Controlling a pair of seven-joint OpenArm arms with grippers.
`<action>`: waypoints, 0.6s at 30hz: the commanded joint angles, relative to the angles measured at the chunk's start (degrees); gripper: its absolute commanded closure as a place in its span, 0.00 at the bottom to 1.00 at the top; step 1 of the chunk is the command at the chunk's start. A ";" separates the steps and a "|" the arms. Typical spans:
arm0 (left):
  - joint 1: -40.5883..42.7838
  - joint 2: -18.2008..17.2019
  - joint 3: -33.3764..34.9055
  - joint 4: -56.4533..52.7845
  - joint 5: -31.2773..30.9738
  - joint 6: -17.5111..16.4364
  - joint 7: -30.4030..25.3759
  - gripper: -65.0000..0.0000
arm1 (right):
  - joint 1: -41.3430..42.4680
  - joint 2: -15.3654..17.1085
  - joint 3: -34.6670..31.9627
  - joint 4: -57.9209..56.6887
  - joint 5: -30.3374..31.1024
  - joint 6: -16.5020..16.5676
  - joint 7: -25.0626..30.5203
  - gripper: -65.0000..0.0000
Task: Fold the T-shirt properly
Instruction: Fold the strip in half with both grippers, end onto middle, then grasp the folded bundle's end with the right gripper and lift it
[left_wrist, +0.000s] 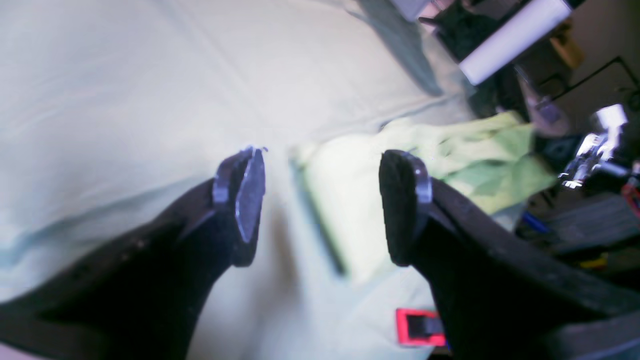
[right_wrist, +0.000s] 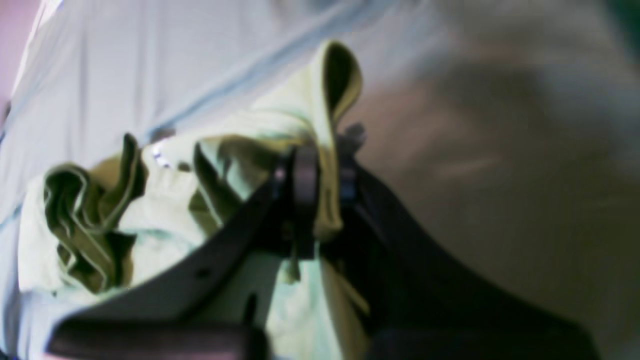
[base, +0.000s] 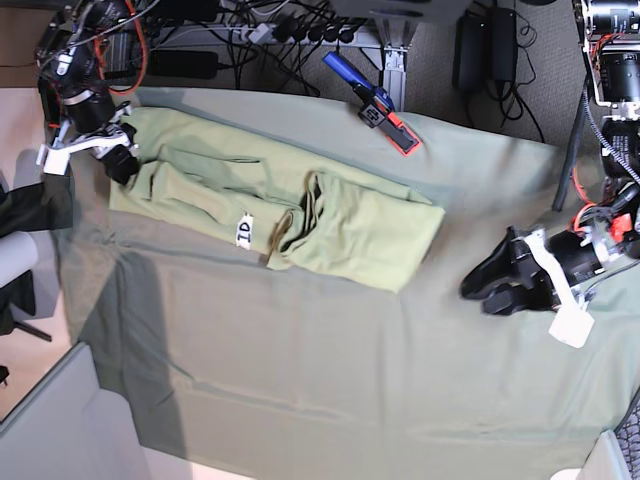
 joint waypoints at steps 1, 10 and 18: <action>-0.50 -1.09 -0.35 0.92 -1.53 -0.65 -1.05 0.40 | 0.24 1.90 1.38 0.83 2.73 1.66 0.50 1.00; 2.29 -2.49 -0.33 0.90 -1.90 -0.65 -1.05 0.40 | 1.03 -2.47 0.98 3.65 9.27 1.73 -2.27 1.00; 2.93 -2.47 -0.22 0.90 -1.90 -0.65 -1.07 0.40 | 3.78 -13.29 -7.30 13.16 6.56 1.73 -1.79 1.00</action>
